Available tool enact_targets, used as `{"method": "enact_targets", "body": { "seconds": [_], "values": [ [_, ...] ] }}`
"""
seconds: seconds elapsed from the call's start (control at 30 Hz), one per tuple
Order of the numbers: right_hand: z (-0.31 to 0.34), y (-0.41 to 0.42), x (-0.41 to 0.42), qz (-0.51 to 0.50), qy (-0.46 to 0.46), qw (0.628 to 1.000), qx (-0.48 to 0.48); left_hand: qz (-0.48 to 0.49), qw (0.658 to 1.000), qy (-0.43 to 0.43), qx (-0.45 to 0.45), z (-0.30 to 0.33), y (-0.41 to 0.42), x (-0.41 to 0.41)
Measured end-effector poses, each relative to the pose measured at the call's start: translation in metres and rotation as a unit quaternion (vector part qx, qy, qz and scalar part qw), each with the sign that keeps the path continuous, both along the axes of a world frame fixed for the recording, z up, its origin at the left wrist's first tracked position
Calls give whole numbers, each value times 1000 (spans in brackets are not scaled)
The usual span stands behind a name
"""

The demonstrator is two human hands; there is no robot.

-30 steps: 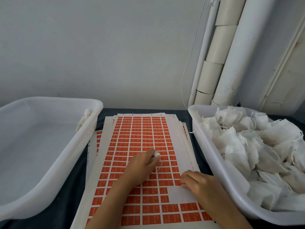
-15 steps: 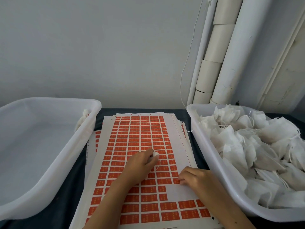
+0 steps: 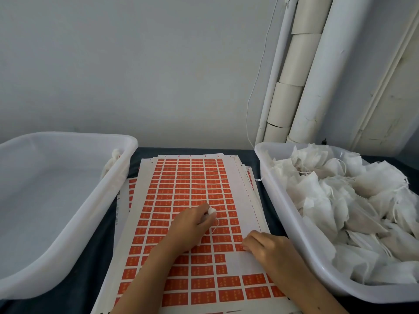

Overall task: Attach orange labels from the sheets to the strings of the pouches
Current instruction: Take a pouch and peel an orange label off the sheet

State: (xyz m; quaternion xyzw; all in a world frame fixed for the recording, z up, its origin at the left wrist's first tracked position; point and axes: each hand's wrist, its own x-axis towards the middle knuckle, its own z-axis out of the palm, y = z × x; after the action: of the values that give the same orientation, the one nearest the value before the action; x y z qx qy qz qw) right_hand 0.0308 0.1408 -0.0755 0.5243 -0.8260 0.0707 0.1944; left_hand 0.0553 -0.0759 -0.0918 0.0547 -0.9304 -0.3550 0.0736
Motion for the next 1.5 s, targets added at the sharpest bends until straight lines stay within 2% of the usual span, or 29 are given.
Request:
{"method": "enact_targets", "body": {
  "seconds": [0.8,1.3,1.5],
  "values": [
    [-6,1,-2,15,48,999,18,3,1000,0,-17,-3,-2,-2],
    [6,-2,-1,10,18,999,28,1,1000,-4,-18,-3,-1,-2],
    [0,-4,-4,-1,37,999,36,-1,1000,-6,-23,-2,-2,-2]
  ]
}}
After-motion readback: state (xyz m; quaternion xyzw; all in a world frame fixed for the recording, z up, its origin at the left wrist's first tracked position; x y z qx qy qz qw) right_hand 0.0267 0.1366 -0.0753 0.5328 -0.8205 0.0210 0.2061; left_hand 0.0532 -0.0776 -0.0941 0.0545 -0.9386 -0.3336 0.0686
